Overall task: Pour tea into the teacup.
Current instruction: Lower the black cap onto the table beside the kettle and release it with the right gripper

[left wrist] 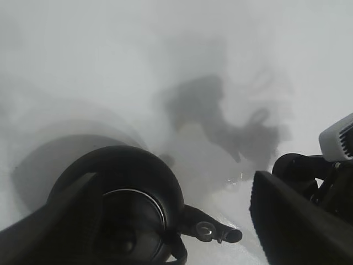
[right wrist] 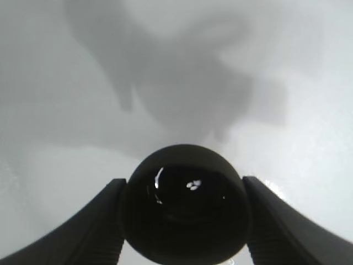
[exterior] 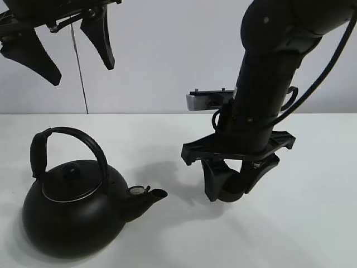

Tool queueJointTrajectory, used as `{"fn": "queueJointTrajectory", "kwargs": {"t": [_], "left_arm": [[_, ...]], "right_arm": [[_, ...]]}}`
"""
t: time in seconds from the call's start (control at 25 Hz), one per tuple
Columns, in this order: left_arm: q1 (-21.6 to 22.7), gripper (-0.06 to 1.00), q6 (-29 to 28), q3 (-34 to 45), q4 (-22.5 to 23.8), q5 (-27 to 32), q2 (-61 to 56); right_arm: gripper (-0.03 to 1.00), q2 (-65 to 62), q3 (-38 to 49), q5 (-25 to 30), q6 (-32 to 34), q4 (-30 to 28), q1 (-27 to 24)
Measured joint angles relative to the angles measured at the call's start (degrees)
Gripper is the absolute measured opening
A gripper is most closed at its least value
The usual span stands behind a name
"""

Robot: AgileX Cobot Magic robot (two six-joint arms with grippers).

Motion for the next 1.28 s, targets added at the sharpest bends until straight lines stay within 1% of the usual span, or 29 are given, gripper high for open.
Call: {"fn": "queueJointTrajectory", "kwargs": {"t": [0.08, 0.2, 0.36, 0.48, 0.6, 0.8, 0.96, 1.28], "left_arm": [[0.00, 0.54, 0.00, 0.00, 0.00, 0.00, 0.00], [0.00, 0.54, 0.00, 0.00, 0.00, 0.00, 0.00], [0.00, 0.54, 0.00, 0.00, 0.00, 0.00, 0.00], [0.00, 0.54, 0.00, 0.00, 0.00, 0.00, 0.00], [0.00, 0.54, 0.00, 0.00, 0.00, 0.00, 0.00], [0.00, 0.54, 0.00, 0.00, 0.00, 0.00, 0.00], [0.00, 0.54, 0.00, 0.00, 0.00, 0.00, 0.00], [0.00, 0.54, 0.00, 0.00, 0.00, 0.00, 0.00]], "right_arm": [[0.40, 0.00, -1.54, 1.05, -1.78, 1.13, 0.00], [0.40, 0.00, -3.48, 2.88, -8.18, 2.62, 0.00], [0.40, 0.00, -4.14, 5.50, -20.52, 2.96, 0.00], [0.40, 0.00, -4.14, 7.62, -33.06, 3.30, 0.31], [0.40, 0.00, -4.14, 7.72, -40.78, 5.27, 0.49], [0.40, 0.00, -4.14, 5.13, -45.76, 9.99, 0.49], [0.40, 0.00, -4.14, 5.00, -48.04, 11.67, 0.49], [0.40, 0.86, -4.14, 3.48, -47.85, 14.32, 0.49]]}}
